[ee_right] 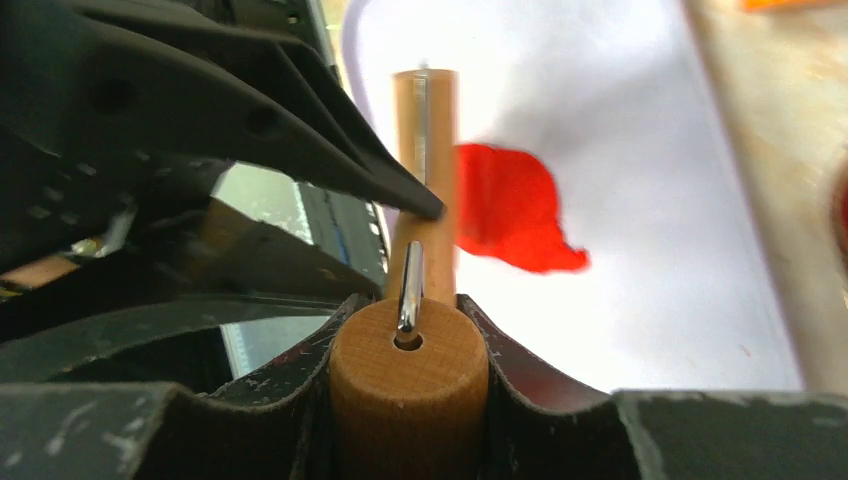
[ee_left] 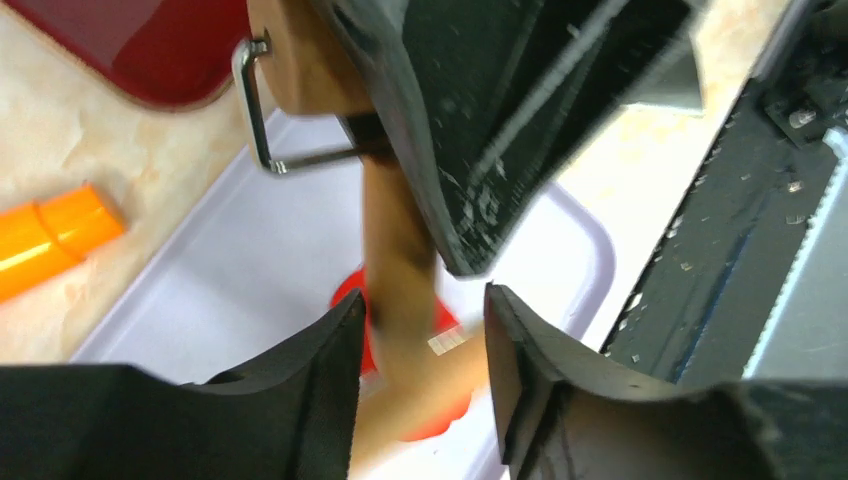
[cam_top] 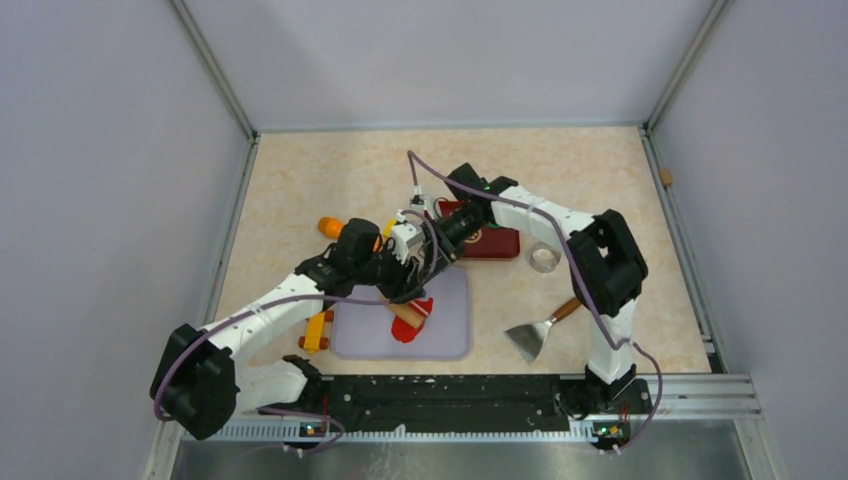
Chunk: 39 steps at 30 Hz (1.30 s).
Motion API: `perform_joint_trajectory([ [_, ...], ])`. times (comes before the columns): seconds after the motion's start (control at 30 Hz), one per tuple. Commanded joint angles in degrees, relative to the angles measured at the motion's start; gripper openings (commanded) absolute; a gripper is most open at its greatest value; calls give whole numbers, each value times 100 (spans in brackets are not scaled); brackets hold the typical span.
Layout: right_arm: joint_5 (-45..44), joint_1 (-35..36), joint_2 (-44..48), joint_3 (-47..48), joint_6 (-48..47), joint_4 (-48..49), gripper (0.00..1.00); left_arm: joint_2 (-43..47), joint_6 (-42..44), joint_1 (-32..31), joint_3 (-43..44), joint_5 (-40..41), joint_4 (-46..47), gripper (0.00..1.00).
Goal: Roll out the dumpling wrappers from the dough
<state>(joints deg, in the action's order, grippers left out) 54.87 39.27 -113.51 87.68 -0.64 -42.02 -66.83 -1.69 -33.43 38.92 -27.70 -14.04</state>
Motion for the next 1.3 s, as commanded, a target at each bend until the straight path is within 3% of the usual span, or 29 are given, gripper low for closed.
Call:
perform_joint_trajectory([
  [0.0, -330, -576, 816, -169, -379, -138, 0, 146, 837, -67, 495, -544, 328, 58],
  [0.13, -460, -1035, 1338, -226, -760, -571, 0, 426, 2046, -57, 823, -619, -622, 68],
  [0.17, -483, -1160, 1478, -282, -803, -620, 0, 502, 2284, -53, 913, -611, -820, 77],
  [0.23, -615, -1398, 1806, -483, -883, -696, 0, 626, 2824, -51, 1056, -644, -1133, 83],
  [0.37, -804, -1960, 2391, -856, -1107, -849, 0, 455, 4011, -44, 1256, -444, -1427, 84],
  [0.57, -1155, -2339, 3402, -1031, -1713, -1371, 0, -981, 5095, -26, 2281, -454, -2482, 76],
  [0.67, -1436, -2339, 3876, -1078, -2297, -1683, 0, -1312, 4460, 130, 2562, -651, -2360, 72],
  [0.83, -1832, -2090, 4490, -1140, -3749, -2071, 0, -1080, 1797, 1004, 2066, -1282, -981, 74],
  [1.13, -3532, 353, 4225, -1124, -6230, -1481, 0, -1005, -627, 2423, 1869, -1650, -1046, 75],
  [1.27, -3755, 1086, 3733, -1011, -7127, -1080, 0, -820, -1028, 2629, 1573, -866, -994, 79],
])
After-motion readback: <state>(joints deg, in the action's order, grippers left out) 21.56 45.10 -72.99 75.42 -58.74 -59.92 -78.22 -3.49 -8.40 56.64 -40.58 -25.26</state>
